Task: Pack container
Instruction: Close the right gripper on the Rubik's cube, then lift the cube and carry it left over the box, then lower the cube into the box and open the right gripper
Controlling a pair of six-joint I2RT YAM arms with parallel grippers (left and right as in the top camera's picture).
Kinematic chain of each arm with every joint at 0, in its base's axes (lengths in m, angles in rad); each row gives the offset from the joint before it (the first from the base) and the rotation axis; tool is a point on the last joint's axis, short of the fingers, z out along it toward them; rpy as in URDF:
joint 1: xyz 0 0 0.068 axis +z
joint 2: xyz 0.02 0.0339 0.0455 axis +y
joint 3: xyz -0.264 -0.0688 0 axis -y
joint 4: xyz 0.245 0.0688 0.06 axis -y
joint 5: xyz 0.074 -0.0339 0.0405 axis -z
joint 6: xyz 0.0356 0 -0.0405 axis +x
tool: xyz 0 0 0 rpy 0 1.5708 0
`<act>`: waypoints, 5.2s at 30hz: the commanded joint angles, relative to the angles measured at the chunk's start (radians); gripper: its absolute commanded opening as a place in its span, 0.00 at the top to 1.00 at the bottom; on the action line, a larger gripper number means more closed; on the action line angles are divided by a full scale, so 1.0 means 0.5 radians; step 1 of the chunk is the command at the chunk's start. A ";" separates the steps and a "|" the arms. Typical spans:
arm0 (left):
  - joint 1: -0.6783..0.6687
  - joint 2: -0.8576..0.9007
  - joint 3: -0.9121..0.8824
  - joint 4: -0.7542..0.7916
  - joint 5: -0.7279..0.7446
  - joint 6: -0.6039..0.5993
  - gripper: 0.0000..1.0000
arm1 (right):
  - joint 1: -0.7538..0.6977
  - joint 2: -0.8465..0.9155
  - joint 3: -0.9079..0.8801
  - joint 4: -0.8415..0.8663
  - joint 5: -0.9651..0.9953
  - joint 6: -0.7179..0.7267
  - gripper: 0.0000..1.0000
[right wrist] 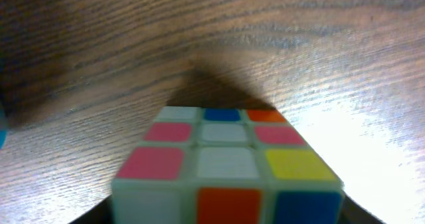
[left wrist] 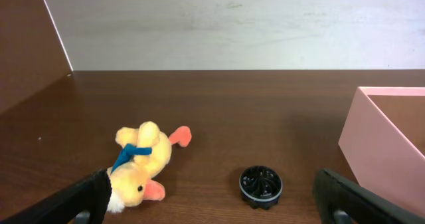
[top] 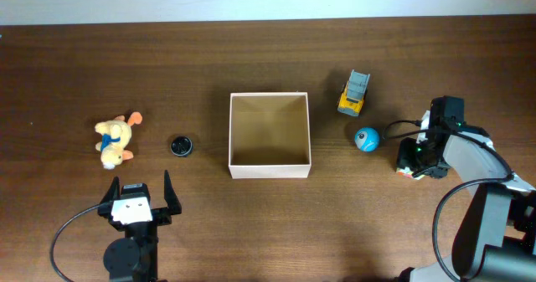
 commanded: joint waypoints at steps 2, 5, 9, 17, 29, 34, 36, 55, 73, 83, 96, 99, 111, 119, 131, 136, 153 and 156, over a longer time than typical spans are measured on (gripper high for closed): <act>0.011 -0.019 -0.011 0.005 0.023 0.031 0.01 | 0.007 0.005 -0.008 0.010 0.031 -0.003 0.45; 0.011 -0.019 -0.011 0.005 0.023 0.031 0.01 | 0.007 0.005 -0.008 0.009 0.031 -0.002 0.52; 0.011 -0.019 -0.011 0.005 0.023 0.031 0.01 | 0.007 0.005 -0.002 0.010 0.031 -0.002 0.64; 0.011 -0.019 -0.011 0.005 0.023 0.031 0.01 | 0.007 0.005 0.124 -0.028 0.031 -0.002 0.67; 0.011 -0.019 -0.011 0.005 0.023 0.031 0.01 | 0.007 0.005 0.174 -0.042 0.031 -0.032 0.53; 0.011 -0.019 -0.011 0.005 0.023 0.031 0.01 | 0.007 0.005 0.266 -0.098 0.031 -0.039 0.54; 0.011 -0.019 -0.011 0.005 0.023 0.031 0.01 | 0.007 0.005 0.323 -0.127 0.031 -0.039 0.54; 0.011 -0.019 -0.011 0.005 0.023 0.031 0.01 | 0.152 0.005 1.429 -0.774 0.030 -0.144 0.55; 0.011 -0.019 -0.011 0.005 0.023 0.031 0.01 | 1.072 0.005 1.592 -0.530 0.030 -0.072 0.54; 0.011 -0.019 -0.011 0.005 0.023 0.031 0.01 | 1.308 0.260 1.592 -0.357 -0.049 -0.006 0.54; 0.011 -0.019 -0.011 0.005 0.023 0.031 0.01 | 1.399 0.506 1.589 -0.344 -0.135 0.014 0.54; 0.011 -0.019 -0.011 0.005 0.023 0.031 0.01 | 1.401 0.541 1.588 -0.384 -0.146 0.081 0.54; 0.011 -0.019 -0.011 0.005 0.023 0.031 0.01 | 1.493 0.598 1.587 -0.465 -0.143 0.288 0.54; 0.011 -0.019 -0.011 0.005 0.023 0.031 0.01 | 1.540 0.680 1.585 -0.479 -0.087 0.497 0.55; 0.011 -0.019 -0.010 0.005 0.023 0.031 0.01 | 1.554 0.767 1.584 -0.492 0.140 0.604 0.54; 0.011 -0.019 -0.011 0.005 0.023 0.031 0.01 | 1.554 0.767 1.584 -0.472 0.152 0.618 0.55; 0.011 -0.019 -0.011 0.005 0.023 0.031 0.01 | 1.555 0.767 1.584 -0.410 0.109 0.594 0.39; 0.011 -0.019 -0.011 0.005 0.023 0.031 0.01 | 1.559 0.767 1.584 -0.361 0.011 0.530 0.38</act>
